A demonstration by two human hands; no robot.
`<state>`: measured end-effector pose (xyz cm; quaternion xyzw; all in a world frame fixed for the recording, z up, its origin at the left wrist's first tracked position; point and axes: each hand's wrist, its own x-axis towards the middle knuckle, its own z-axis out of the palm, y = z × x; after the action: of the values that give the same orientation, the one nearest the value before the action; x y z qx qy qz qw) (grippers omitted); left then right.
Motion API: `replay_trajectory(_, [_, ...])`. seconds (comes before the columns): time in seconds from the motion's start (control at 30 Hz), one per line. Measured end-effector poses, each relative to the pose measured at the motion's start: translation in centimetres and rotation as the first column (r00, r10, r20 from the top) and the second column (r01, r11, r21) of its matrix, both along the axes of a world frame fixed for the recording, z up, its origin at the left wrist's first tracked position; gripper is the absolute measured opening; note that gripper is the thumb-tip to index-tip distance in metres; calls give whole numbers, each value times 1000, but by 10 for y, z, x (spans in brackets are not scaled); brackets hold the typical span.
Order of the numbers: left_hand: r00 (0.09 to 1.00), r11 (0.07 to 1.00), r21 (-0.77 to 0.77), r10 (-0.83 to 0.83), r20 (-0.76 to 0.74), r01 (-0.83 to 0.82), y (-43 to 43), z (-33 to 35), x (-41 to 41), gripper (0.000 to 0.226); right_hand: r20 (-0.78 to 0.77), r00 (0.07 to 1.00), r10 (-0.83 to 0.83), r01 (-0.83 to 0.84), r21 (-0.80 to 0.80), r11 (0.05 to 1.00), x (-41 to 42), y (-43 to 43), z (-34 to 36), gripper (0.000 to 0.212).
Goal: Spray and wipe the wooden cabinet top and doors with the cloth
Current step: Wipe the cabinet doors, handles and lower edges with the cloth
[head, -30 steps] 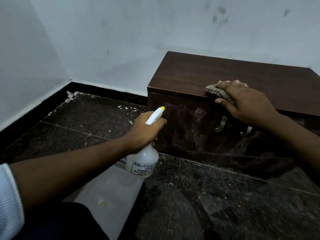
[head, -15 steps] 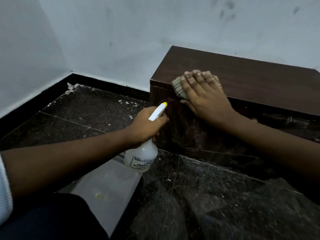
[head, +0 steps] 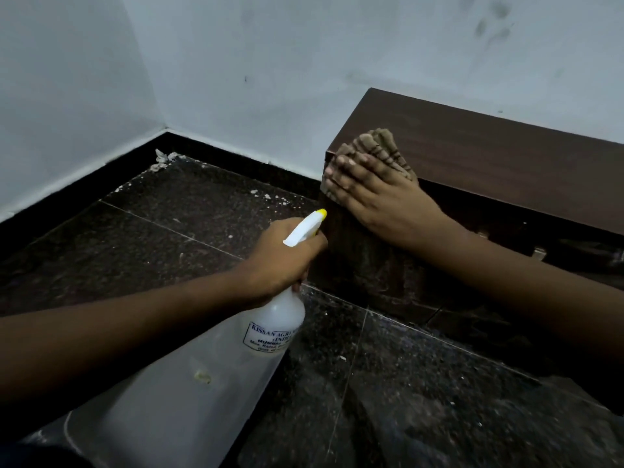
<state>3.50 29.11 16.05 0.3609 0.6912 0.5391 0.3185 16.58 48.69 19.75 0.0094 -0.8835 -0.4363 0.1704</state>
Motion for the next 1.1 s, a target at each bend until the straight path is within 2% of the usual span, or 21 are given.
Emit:
replay_trajectory(0.1, [1000,1000,0,-2,-14,2,-3,-11,2,23,47,999,1,0,-5,1000,-6,-2,-12,50])
replay_trajectory(0.2, [1000,1000,-7,-2,17,2,-7,-18,-3,18,151,988,6,-1,-33,999,38,7,-21,53])
replay_trajectory(0.3, [996,1000,5,18,85,-18,-8,-24,-4,14,108,994,-23,24,-14,1000,62,9,-13,51])
replay_trajectory(0.43, [988,997,-5,80,134,-80,-5,-28,-8,17,-3,1000,-28,28,-8,1000,19,-1,-17,53])
replay_trajectory(0.53, [986,994,4,110,122,-111,-7,-28,-12,21,84,996,8,-9,9,1000,-8,-6,-37,53])
replay_trajectory(0.63, [988,994,15,111,110,-113,-10,-27,-13,26,209,977,35,-32,-18,999,5,5,-47,53])
replay_trajectory(0.7, [988,993,17,110,108,-113,-10,-26,-14,34,121,992,27,-25,-16,1000,15,8,-32,51])
replay_trajectory(0.77, [987,992,17,123,107,-125,-10,-29,-13,30,-34,999,-3,4,32,999,6,9,-19,51])
replay_trajectory(0.83, [983,989,13,145,110,-147,-10,-32,-11,29,-83,996,-11,14,27,1000,-9,4,-23,53])
replay_trajectory(0.87, [983,988,10,149,111,-151,-10,-32,-10,31,-37,999,-13,14,24,1000,-14,-1,-31,55])
replay_trajectory(0.97, [981,988,-8,155,120,-156,-12,-33,-8,32,225,974,-10,3,32,999,-10,2,-57,61])
replay_trajectory(1.0, [980,987,-17,158,118,-157,-13,-32,-7,32,239,971,-8,3,24,1000,-5,4,-55,61])
replay_trajectory(1.1, [983,988,-41,155,98,-152,-12,-33,-5,28,46,999,-9,9,-5,1000,-11,4,-29,59])
